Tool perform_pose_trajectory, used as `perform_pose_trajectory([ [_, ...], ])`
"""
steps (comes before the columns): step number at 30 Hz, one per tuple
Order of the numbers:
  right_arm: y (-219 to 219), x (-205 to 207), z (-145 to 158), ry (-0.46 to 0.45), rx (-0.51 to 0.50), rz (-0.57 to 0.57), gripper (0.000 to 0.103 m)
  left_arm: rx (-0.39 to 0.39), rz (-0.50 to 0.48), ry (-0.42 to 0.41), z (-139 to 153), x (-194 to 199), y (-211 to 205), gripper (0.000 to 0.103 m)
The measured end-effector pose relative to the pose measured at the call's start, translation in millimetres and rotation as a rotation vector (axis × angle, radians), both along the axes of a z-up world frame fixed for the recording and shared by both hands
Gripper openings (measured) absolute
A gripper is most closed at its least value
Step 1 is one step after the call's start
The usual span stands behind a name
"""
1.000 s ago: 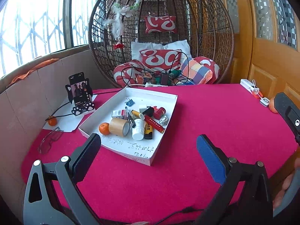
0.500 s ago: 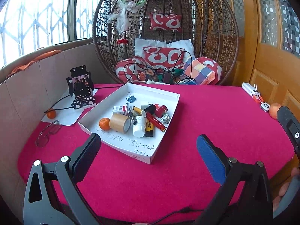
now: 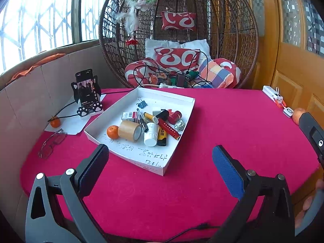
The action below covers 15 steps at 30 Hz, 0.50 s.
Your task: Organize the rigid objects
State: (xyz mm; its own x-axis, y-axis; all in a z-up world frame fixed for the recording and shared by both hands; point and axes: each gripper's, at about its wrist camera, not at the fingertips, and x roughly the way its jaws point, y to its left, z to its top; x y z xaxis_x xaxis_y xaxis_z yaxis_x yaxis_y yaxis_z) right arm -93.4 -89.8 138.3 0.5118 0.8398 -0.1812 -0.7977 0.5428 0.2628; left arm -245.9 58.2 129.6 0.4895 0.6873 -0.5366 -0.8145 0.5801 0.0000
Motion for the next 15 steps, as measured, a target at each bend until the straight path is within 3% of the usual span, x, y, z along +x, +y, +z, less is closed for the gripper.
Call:
perform_pose_trajectory([
  [15, 5.1, 4.7, -3.0, 0.022, -0.024, 0.0, 0.103, 0.012, 0.002, -0.008, -2.4, 1.5, 1.0, 0.103],
])
